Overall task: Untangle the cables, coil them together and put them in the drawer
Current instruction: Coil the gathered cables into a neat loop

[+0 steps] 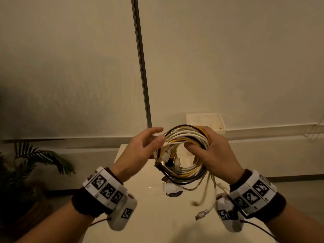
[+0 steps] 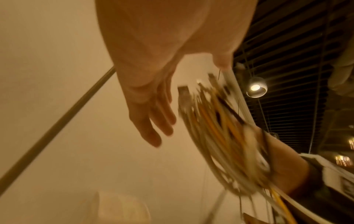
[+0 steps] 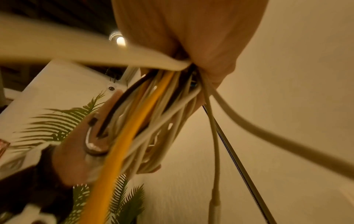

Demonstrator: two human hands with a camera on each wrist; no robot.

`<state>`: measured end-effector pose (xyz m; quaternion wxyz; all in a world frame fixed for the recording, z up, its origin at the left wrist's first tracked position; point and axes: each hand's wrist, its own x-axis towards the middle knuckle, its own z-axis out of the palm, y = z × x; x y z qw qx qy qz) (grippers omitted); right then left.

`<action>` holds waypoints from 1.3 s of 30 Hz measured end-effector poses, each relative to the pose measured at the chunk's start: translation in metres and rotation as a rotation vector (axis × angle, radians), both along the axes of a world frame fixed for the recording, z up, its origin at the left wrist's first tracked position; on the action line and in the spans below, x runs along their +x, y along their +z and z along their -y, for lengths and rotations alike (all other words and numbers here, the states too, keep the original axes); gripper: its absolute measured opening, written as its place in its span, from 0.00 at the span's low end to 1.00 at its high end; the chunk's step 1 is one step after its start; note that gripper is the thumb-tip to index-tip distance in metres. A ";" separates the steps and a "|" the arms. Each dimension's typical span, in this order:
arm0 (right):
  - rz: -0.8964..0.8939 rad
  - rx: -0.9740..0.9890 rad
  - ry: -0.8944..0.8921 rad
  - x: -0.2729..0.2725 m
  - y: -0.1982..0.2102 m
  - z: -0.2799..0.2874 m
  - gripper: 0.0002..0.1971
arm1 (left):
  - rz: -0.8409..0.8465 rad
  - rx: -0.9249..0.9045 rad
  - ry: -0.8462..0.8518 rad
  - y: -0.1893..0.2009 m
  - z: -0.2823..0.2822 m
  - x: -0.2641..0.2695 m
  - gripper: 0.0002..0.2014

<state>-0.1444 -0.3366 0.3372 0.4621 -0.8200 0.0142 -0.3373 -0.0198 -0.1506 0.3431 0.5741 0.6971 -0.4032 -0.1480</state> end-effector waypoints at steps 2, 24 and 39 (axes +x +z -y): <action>-0.057 -0.127 0.026 0.003 0.003 -0.001 0.19 | 0.119 0.125 -0.076 0.018 0.002 0.004 0.44; 0.087 0.569 0.020 0.004 -0.016 -0.026 0.14 | -0.024 -0.480 0.316 0.012 0.050 -0.018 0.20; 0.285 0.779 -0.070 0.015 -0.008 -0.049 0.12 | -0.199 -0.570 0.413 -0.007 0.069 -0.038 0.24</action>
